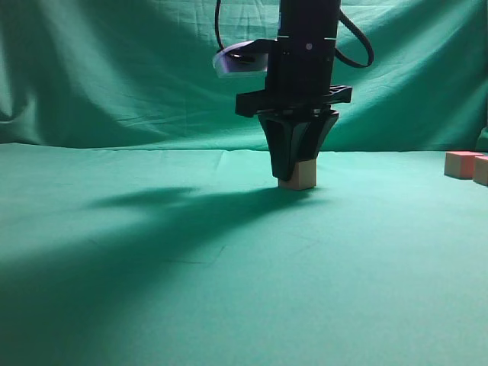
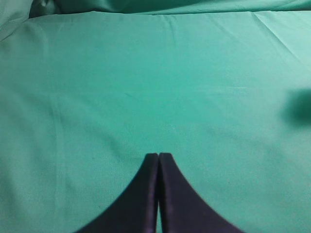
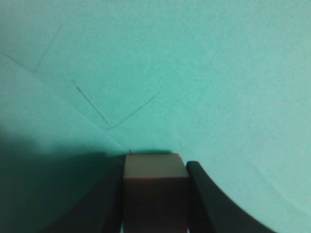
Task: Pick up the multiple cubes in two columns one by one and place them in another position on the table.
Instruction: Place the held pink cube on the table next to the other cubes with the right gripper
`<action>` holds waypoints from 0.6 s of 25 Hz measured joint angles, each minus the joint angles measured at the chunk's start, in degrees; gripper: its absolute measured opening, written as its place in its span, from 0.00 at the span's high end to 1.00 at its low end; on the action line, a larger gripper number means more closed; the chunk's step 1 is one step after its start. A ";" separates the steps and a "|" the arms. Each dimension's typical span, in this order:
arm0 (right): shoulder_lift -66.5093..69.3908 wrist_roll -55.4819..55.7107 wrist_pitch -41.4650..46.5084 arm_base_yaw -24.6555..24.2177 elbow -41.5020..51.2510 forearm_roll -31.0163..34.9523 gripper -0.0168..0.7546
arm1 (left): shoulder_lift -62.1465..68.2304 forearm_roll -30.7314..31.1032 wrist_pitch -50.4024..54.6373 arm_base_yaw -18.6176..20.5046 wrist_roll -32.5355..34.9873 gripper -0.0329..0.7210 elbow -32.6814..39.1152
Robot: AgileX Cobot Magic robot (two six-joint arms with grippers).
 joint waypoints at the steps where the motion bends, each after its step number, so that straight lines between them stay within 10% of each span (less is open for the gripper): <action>1: 0.00 0.10 0.00 0.00 0.00 0.00 0.62 | 0.00 0.00 0.00 0.00 0.00 0.96 0.00; 9: 0.09 1.51 -0.24 0.00 0.00 -1.04 0.62 | 0.00 0.00 0.00 0.00 0.00 0.96 0.00; 15: 0.97 1.64 -0.37 0.00 0.00 -1.43 0.21 | 0.00 0.00 0.00 0.00 0.00 0.96 0.00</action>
